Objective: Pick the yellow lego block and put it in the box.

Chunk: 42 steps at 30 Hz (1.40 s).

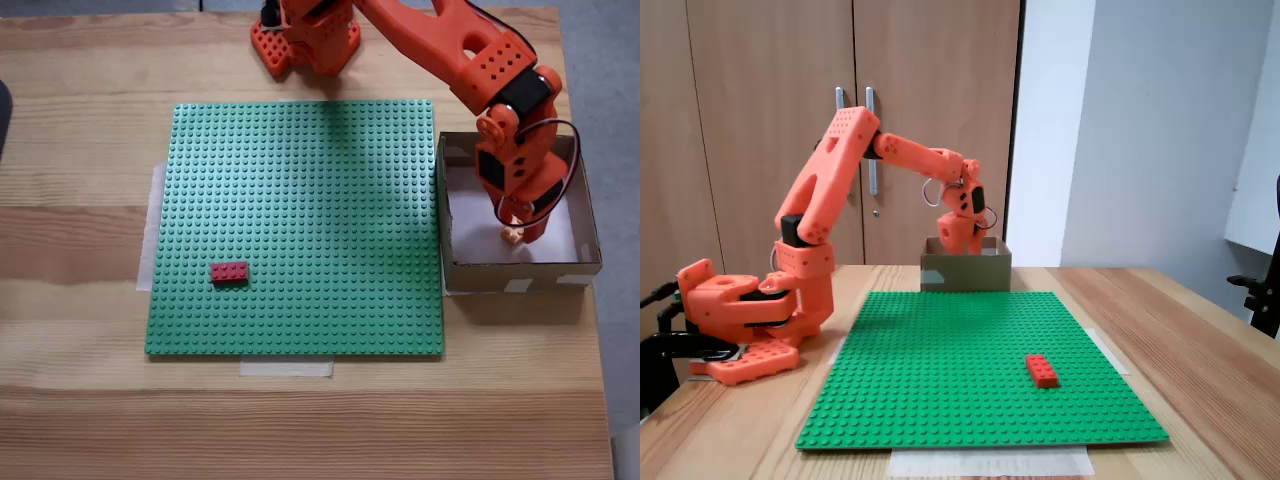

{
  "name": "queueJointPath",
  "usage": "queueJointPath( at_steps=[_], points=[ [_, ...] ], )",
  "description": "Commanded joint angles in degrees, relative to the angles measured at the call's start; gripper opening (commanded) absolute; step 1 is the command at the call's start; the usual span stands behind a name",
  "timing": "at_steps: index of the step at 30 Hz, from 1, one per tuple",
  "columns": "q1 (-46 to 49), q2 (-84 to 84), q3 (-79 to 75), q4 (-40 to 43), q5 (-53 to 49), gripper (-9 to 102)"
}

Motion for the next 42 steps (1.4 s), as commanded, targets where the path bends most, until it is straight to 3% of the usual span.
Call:
queueJointPath(
  at_steps=[1,14,26,33,42],
  points=[
    [-0.2,2.2,-2.7,0.7,0.0,13],
    [-0.8,18.2,5.9,-1.7,1.1,12],
    [2.1,54.1,35.2,-12.2,-6.1,9],
    [11.6,73.1,47.5,-18.5,-8.3,-1],
    [27.6,81.8,51.9,-21.3,-4.0,-1]
  ],
)
